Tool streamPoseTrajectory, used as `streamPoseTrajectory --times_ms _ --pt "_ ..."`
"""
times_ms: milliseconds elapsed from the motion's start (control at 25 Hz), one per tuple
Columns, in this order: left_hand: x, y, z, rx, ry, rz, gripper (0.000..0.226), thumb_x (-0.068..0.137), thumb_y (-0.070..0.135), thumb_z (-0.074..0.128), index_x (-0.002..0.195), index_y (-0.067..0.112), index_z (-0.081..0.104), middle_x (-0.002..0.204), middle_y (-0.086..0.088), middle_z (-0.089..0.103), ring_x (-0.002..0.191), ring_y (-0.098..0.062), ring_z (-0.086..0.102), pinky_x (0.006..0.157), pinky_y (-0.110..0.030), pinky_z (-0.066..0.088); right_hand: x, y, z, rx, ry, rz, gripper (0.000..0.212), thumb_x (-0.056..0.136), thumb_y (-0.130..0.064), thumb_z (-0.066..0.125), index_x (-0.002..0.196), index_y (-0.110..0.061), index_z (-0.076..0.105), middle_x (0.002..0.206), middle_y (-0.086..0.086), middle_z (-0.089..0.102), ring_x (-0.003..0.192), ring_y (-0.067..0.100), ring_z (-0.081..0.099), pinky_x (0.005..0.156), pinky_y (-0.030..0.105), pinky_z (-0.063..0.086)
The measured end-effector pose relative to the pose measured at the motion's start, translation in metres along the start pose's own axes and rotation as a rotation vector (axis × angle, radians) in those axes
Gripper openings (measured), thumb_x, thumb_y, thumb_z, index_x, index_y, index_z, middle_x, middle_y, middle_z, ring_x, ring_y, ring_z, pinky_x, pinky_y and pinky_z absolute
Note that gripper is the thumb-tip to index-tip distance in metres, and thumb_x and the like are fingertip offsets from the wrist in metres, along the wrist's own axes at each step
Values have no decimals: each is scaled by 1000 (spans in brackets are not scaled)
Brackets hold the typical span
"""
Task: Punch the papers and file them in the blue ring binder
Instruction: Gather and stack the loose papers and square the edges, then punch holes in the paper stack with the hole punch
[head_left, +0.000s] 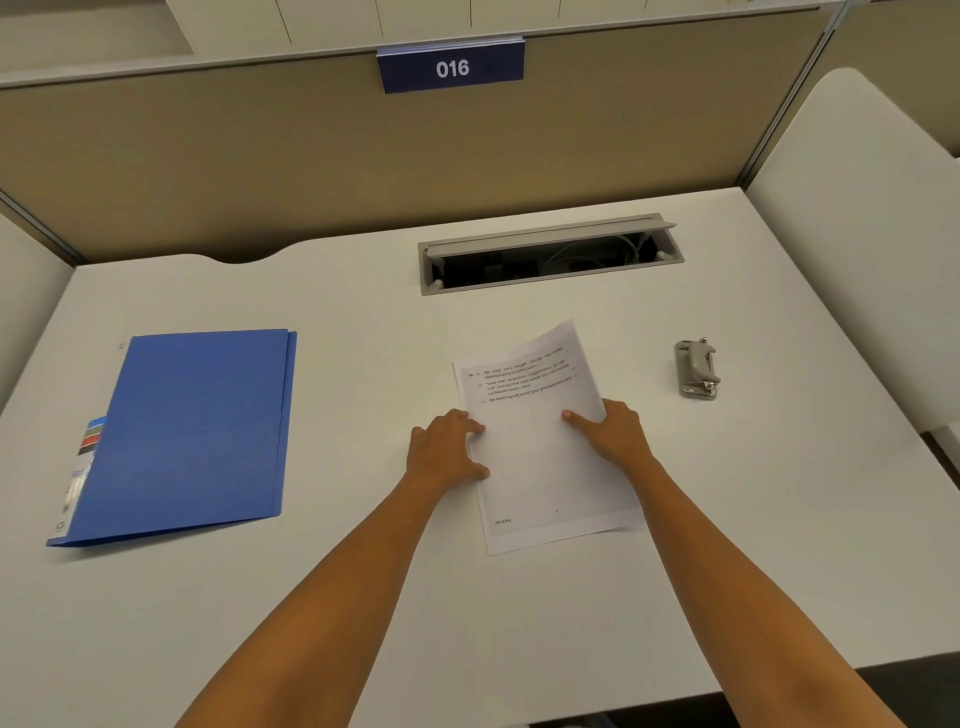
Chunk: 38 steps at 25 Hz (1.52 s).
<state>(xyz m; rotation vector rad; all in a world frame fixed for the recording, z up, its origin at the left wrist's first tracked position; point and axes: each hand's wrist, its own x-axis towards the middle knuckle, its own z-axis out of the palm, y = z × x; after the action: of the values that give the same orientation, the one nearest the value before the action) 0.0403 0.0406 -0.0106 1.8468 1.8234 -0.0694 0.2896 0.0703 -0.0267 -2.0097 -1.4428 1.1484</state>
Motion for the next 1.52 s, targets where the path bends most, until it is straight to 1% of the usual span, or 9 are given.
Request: streamPoseTrajectory --times_ms 120,280,440,600,760,1080,1280,1400,1520 --pt "1 7 -2 67 0 -6 69 74 45 77 136 29 50 152 5 36 136 -16 39 110 -40 28 2 3 -13 -57 215 9 44 84 -52 62 101 -12 66 94 3 69 85 24 65 75 35 52" --pt "1 11 -3 52 -3 -28 68 72 41 80 133 27 53 146 5 41 131 -18 45 108 -40 34 15 9 -37 -114 549 -14 25 86 -24 63 107 -11 57 104 6 62 92 23 61 71 32 46" --pt "3 10 -1 46 -24 -40 68 72 41 80 133 28 52 149 6 38 133 -18 43 109 -42 35 37 14 -63 -334 763 139 52 80 -26 71 119 -3 45 119 13 49 109 30 50 86 40 47" --pt "4 9 0 21 -25 -57 69 71 41 81 133 29 52 150 7 36 134 -17 41 109 -42 34 54 16 -80 -407 723 262 53 83 -31 68 120 0 45 123 17 47 115 33 45 92 43 43" --pt "5 9 1 13 -32 -65 70 70 41 81 133 30 52 151 8 36 135 -17 40 108 -42 34 63 19 -85 -416 689 311 43 88 -23 60 121 0 45 125 19 48 116 36 45 93 43 41" --pt "6 7 2 7 -22 -63 70 69 42 82 132 30 53 150 9 36 134 -16 41 108 -43 35 58 24 -85 -252 597 361 51 86 -9 63 129 3 39 132 20 44 119 40 49 93 46 45" --pt "3 8 1 -18 -35 -65 70 72 40 80 134 29 51 154 7 32 139 -17 35 111 -44 31 52 6 -76 -6 523 389 50 89 -18 60 128 6 40 133 21 45 116 40 54 92 44 46" --pt "-1 8 1 -23 -36 -54 68 74 36 79 135 26 50 155 5 30 140 -18 33 112 -46 30 47 -8 -54 226 432 278 38 77 -19 59 103 9 59 111 23 62 94 40 66 77 46 57" --pt "-3 8 4 -45 -6 -26 68 74 33 79 135 25 49 156 3 26 142 -19 29 112 -47 29 26 -37 -27 341 379 103 17 84 -7 60 71 0 53 91 19 61 78 39 68 69 52 58"
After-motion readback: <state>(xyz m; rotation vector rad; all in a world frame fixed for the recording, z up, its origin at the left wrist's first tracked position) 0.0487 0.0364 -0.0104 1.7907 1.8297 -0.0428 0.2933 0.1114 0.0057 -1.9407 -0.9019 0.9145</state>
